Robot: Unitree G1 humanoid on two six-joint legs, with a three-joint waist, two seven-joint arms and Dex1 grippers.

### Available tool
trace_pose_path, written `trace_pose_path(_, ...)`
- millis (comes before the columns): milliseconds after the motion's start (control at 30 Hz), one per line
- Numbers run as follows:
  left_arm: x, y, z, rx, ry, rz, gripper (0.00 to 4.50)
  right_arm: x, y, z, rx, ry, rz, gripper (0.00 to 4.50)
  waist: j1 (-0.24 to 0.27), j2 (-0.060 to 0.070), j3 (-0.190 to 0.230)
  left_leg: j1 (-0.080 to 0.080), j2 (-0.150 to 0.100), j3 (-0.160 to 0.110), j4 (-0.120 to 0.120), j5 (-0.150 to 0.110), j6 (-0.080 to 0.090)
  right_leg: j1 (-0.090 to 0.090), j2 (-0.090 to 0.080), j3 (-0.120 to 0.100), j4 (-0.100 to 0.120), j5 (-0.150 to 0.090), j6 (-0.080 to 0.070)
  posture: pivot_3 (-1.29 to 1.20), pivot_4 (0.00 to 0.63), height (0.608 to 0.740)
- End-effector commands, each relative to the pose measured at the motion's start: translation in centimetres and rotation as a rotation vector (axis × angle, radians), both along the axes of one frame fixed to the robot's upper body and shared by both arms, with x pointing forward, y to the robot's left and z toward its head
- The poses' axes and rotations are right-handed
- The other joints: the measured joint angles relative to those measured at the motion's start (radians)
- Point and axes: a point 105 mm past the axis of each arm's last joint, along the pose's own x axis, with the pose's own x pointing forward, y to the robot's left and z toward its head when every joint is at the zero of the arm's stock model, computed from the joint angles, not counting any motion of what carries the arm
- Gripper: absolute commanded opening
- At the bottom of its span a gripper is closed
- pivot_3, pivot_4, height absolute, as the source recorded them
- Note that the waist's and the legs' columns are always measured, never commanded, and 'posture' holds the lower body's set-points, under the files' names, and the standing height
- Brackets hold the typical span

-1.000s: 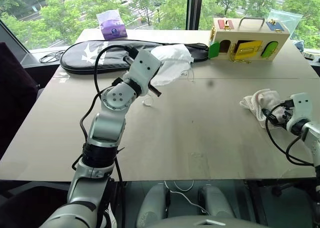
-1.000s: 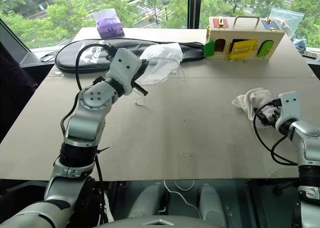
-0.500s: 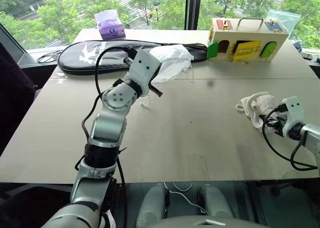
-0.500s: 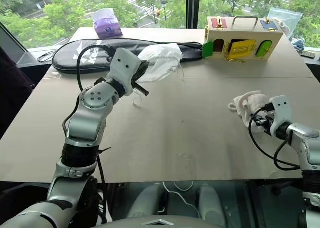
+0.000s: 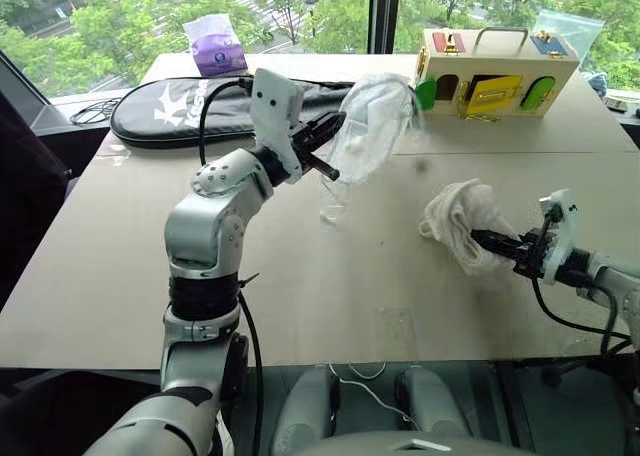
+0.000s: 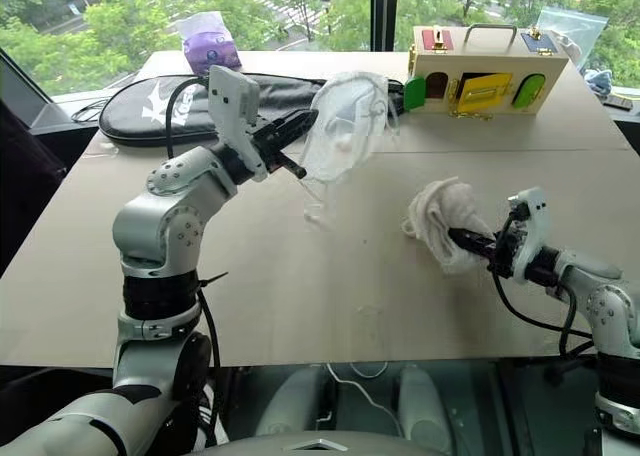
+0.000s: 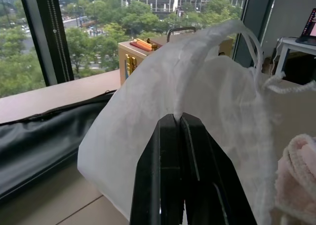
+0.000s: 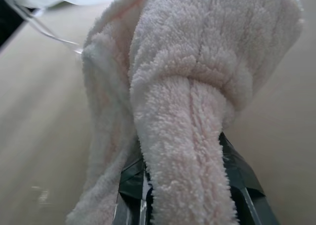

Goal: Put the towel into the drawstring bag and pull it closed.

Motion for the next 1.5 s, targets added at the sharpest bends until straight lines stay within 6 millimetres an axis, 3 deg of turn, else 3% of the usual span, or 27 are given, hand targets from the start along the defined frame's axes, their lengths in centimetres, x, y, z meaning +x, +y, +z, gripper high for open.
trace_pose_path(33,-1.2,-0.6,0.5,0.044,0.002,-0.101,0.00,-3.7,4.0,3.6,0.028,-0.074,0.274,0.12,0.003,0.000,0.000,-0.002,0.000,-0.001,0.001,0.000,0.000,-0.001,0.000,-0.001,0.000,0.000,0.000,0.00,0.150,0.740)
trace_pose_path(167,-1.5,-1.1,-0.5,0.121,0.022,-0.151,0.00,-6.2,7.1,4.9,0.032,-0.111,0.448,0.12,0.011,-0.001,0.000,-0.003,-0.001,-0.003,0.001,0.000,0.000,-0.001,-0.001,-0.003,-0.001,0.000,0.000,0.00,0.150,0.740)
trace_pose_path(267,-2.1,-1.6,-0.7,0.144,0.025,-0.205,0.00,-6.7,8.8,6.0,0.065,-0.150,0.490,0.12,0.010,-0.001,0.001,-0.004,-0.002,-0.002,0.001,0.000,0.000,-0.001,-0.001,-0.002,-0.001,0.000,0.000,0.00,0.150,0.740)
trace_pose_path(433,-3.2,-2.5,-1.7,0.215,0.031,-0.285,0.00,-5.4,11.1,4.6,0.014,-0.147,0.400,0.12,0.006,-0.001,0.001,-0.003,-0.002,-0.003,0.001,0.000,0.000,-0.002,-0.001,-0.003,0.000,0.000,0.000,0.00,0.150,0.740)
trace_pose_path(633,-4.0,-2.5,-2.1,0.234,0.049,-0.331,0.00,-1.5,9.4,1.4,-0.043,-0.029,0.105,0.12,0.008,-0.001,0.001,-0.004,-0.002,-0.002,0.001,0.000,0.000,-0.003,-0.002,-0.002,0.000,0.000,0.000,0.00,0.150,0.740)
trace_pose_path(867,-3.7,-1.7,-3.1,0.291,0.057,-0.292,0.00,-0.6,6.7,0.3,-0.025,0.029,-0.049,0.12,0.005,-0.001,0.001,-0.004,-0.002,-0.002,0.001,0.000,0.000,-0.003,-0.001,-0.002,0.000,0.000,0.000,0.00,0.150,0.740)
trace_pose_path(1000,-4.3,-2.1,-3.6,0.291,0.072,-0.323,0.00,-0.1,7.6,2.1,0.180,0.047,-0.091,0.12,0.000,-0.001,0.001,-0.004,-0.002,-0.002,0.000,0.000,0.000,-0.003,-0.001,-0.002,0.001,0.000,0.000,0.00,0.150,0.740)
trace_pose_path(1233,-4.6,-2.4,-3.8,0.286,0.081,-0.332,0.00,1.3,9.3,2.8,0.431,0.175,-0.222,0.12,0.000,-0.001,0.001,-0.004,-0.001,-0.001,0.000,0.000,0.000,-0.004,-0.001,-0.001,0.002,0.000,0.000,0.00,0.150,0.740)
trace_pose_path(1333,-4.7,-2.5,-3.8,0.279,0.088,-0.339,0.00,1.8,10.0,2.2,0.506,0.279,-0.283,0.12,0.000,-0.001,0.001,-0.004,-0.001,0.000,0.000,0.000,0.000,-0.005,-0.001,0.000,0.002,0.000,0.000,0.00,0.150,0.740)
trace_pose_path(1500,-4.9,-2.9,-3.3,0.249,0.099,-0.360,0.00,2.3,11.3,0.6,0.460,0.352,-0.310,0.12,-0.001,-0.001,0.001,-0.004,-0.001,0.001,0.000,0.000,0.000,-0.006,-0.001,0.001,0.004,0.000,0.000,0.00,0.150,0.740)
